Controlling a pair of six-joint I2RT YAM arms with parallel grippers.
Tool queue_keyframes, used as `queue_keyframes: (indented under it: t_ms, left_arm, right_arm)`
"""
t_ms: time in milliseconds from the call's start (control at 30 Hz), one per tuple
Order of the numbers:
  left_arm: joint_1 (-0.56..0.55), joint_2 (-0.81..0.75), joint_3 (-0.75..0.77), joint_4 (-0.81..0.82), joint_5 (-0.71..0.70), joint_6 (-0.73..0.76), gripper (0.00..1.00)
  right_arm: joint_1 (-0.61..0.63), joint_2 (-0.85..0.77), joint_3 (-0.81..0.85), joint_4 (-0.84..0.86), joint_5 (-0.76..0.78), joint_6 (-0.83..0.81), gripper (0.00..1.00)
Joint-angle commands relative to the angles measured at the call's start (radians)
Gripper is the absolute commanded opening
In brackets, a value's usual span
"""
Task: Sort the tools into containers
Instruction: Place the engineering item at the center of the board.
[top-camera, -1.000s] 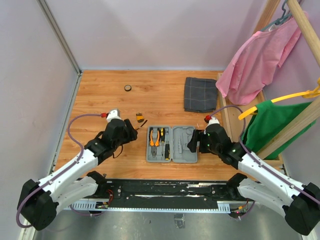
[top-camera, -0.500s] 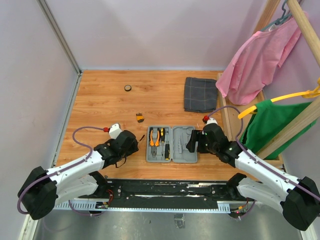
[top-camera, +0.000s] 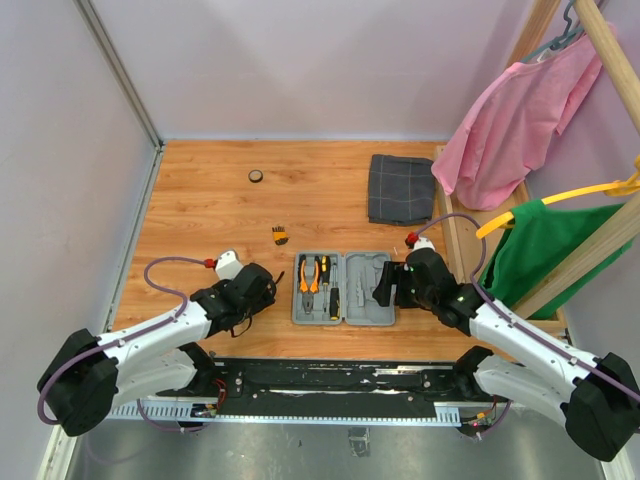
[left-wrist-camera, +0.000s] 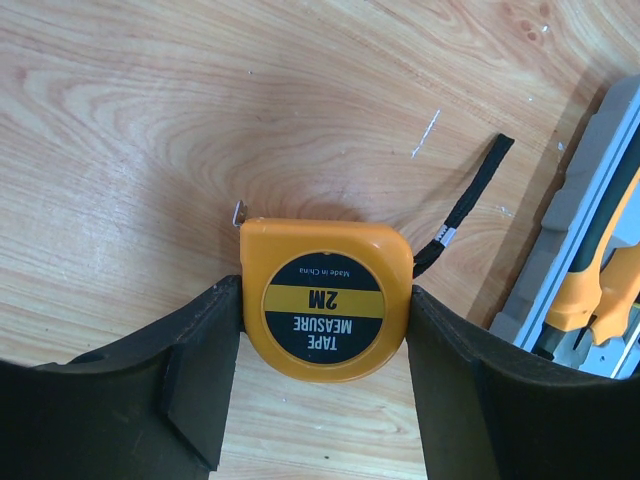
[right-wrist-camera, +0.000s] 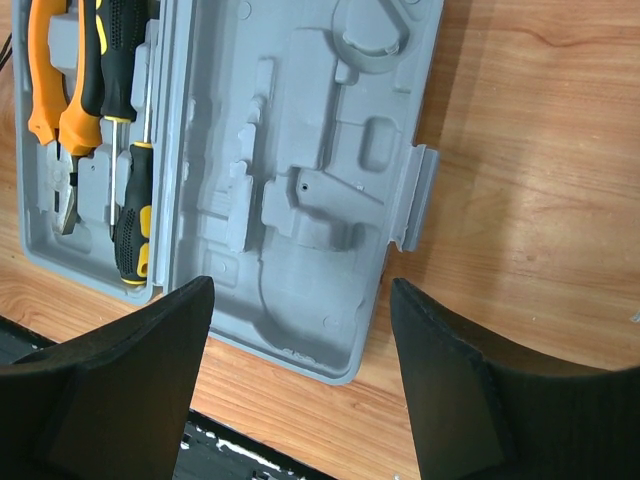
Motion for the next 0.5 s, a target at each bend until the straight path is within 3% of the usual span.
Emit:
queue_keyframes:
  t_ms: [0, 467]
  left_arm:
    - [-0.008, 0.003, -0.006, 0.01, -0.038, -0.015, 0.43]
    - [-0.008, 0.018, 0.037, 0.005, -0.037, 0.017, 0.72]
  right_arm:
    - [0.009, -0.011, -0.016, 0.001, 0.005, 0.007, 0.73]
    - [0.004, -0.056, 0.012, -0.053, 0.035, -0.032, 0.75]
